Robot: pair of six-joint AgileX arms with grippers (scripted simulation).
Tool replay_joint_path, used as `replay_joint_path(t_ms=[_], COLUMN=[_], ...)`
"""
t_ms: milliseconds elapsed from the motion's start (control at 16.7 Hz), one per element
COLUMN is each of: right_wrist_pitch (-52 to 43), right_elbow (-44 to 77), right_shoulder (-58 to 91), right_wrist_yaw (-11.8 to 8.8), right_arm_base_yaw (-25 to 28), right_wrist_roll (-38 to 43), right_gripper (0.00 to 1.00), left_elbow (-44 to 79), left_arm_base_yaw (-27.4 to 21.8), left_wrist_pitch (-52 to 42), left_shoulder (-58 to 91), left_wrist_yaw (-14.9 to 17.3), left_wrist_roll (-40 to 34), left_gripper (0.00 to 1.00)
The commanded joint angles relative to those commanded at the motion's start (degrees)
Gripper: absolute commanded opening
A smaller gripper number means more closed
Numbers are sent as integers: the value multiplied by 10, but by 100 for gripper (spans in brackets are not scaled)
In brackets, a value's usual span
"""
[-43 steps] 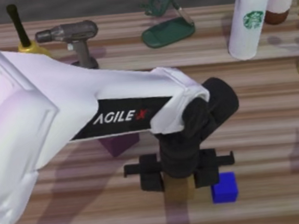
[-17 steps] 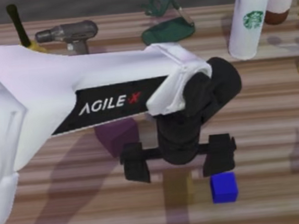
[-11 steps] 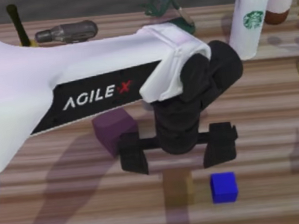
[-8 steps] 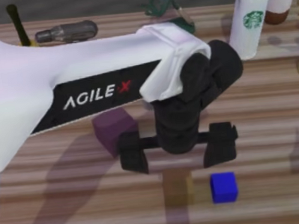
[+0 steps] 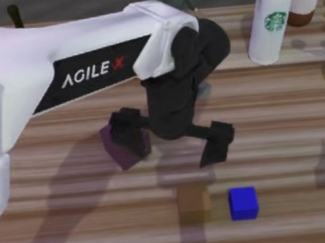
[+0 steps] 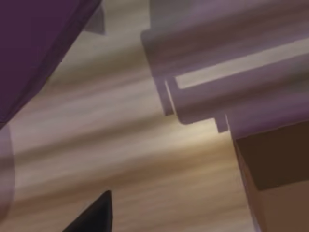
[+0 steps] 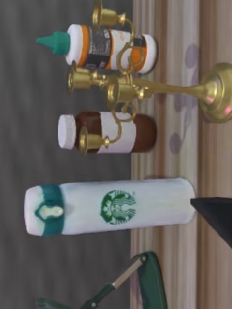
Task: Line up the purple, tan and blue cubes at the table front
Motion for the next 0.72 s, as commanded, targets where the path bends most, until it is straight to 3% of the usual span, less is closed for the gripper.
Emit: replay_joint_path(t_ms=[420, 720], right_wrist_pitch=[0, 0], right_elbow=[0, 0], right_shoulder=[0, 0], right_wrist_yaw=[0, 0], right_arm_base_yaw=[0, 0], right_wrist_roll=[0, 0], right_gripper=[100, 100], left_elbow=[45, 70], left_arm_base_yaw=[103, 154], left_wrist_pitch=[-27, -26], left_shoulder=[42, 45], left_wrist_yaw=[10, 9], left_wrist_roll=[374, 518], left_gripper=[100, 100])
